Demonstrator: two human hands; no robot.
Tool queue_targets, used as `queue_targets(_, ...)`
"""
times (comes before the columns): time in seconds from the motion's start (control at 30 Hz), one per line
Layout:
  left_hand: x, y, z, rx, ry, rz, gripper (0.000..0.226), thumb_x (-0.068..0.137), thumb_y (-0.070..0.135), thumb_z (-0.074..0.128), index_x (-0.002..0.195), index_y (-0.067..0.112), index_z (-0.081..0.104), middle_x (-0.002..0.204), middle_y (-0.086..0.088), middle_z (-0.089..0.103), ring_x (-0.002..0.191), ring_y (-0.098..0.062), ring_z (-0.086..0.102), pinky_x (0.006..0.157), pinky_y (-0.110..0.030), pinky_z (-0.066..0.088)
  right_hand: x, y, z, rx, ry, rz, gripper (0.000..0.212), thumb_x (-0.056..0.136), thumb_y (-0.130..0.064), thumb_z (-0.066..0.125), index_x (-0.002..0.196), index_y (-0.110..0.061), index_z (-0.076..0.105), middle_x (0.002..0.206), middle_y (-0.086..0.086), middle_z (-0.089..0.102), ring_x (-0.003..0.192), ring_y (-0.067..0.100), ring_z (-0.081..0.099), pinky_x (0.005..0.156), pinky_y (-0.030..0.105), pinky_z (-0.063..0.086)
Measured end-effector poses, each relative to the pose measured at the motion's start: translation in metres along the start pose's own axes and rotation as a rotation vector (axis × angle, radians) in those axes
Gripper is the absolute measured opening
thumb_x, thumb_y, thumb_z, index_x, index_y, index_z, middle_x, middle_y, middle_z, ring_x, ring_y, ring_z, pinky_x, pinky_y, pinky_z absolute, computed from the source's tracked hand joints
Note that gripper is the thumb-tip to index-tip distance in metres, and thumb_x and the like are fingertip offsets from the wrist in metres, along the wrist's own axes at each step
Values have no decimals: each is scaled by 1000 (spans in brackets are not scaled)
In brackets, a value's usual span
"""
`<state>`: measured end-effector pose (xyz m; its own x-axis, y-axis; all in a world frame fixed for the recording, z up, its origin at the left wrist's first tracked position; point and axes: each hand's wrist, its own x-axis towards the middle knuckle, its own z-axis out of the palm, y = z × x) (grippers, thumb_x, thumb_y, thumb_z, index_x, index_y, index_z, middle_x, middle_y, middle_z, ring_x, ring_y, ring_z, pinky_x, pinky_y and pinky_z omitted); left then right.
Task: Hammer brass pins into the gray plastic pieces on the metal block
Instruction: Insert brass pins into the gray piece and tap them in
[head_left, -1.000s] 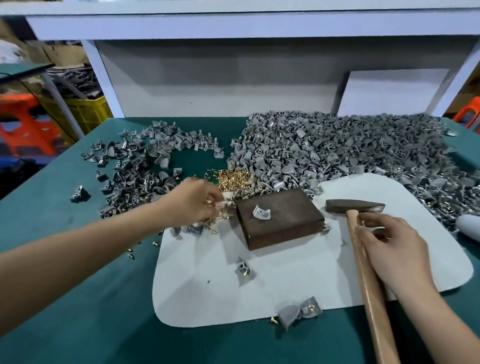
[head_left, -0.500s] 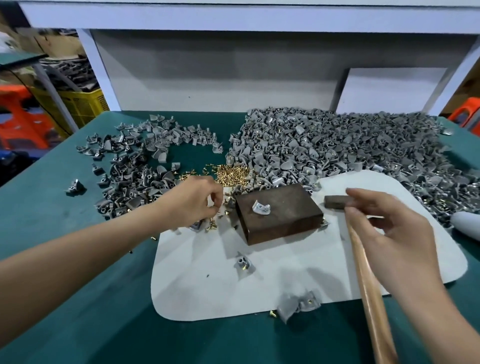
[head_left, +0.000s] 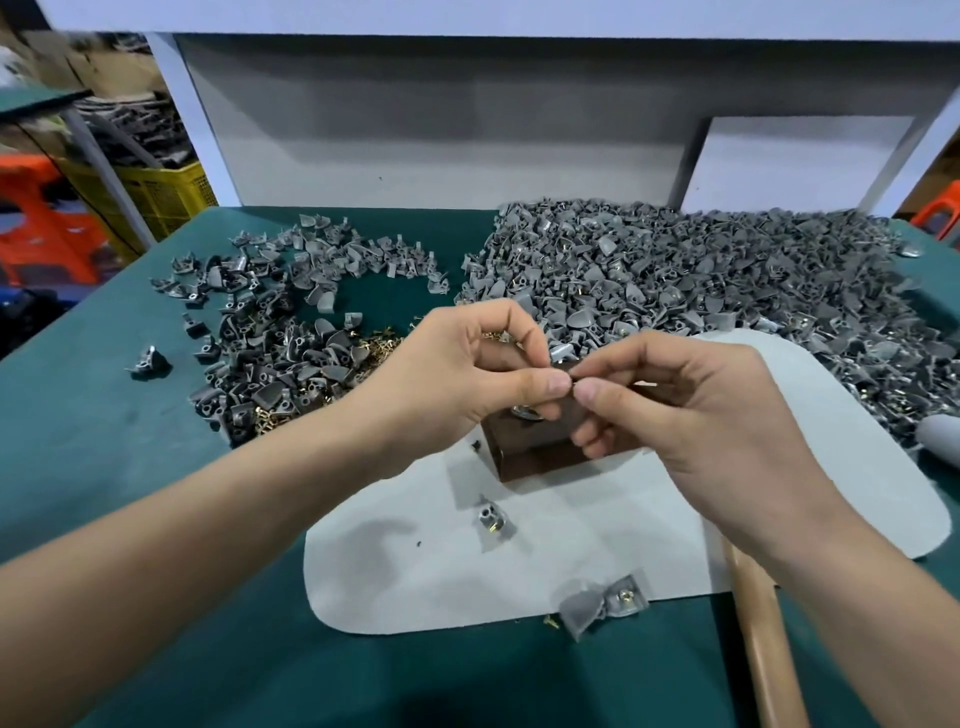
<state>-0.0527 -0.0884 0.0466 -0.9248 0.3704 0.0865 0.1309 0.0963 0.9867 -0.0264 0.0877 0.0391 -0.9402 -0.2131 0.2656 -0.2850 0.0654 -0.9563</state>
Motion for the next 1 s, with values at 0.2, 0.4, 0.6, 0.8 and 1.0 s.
queue_targets(0.2, 7, -34, 14, 803, 153, 168, 13, 85, 33, 70, 96, 26, 66, 77, 16, 62, 68, 0, 56, 65, -9, 40, 13, 20, -19, -121, 82, 154, 14, 87, 5, 59, 79, -5, 62, 68, 7, 63, 55, 14, 65, 51, 22, 54)
queue_targets(0.4, 12, -54, 34, 868, 145, 207, 14, 84, 31, 71, 82, 24, 60, 85, 12, 49, 82, -12, 49, 76, -32, 45, 22, 36, -24, -221, 59, 204, 19, 84, 5, 64, 72, -10, 63, 60, 2, 65, 52, 9, 62, 51, 19, 52)
queue_targets(0.6, 15, -56, 33, 846, 268, 169, 31, 85, 36, 68, 111, 30, 53, 91, 14, 42, 90, -14, 48, 84, -33, 44, 30, 42, -25, -235, -3, 190, 22, 87, 8, 58, 75, -10, 58, 73, 11, 62, 58, 6, 62, 59, 16, 53)
queue_targets(0.8, 20, -60, 32, 819, 197, 237, 21, 85, 18, 72, 104, 17, 65, 100, 9, 53, 95, -10, 53, 88, -25, 44, 28, 51, -18, -215, -69, 220, 20, 91, 4, 55, 78, -12, 56, 65, 3, 64, 60, 10, 62, 54, 20, 52)
queue_targets(1.0, 22, -63, 31, 642, 213, 247, 15, 79, 8, 75, 87, 17, 66, 84, 20, 57, 81, 3, 53, 75, -6, 37, 28, 51, -31, -314, 34, 131, 20, 87, 2, 62, 75, -14, 61, 61, -3, 62, 58, 9, 58, 57, 23, 50)
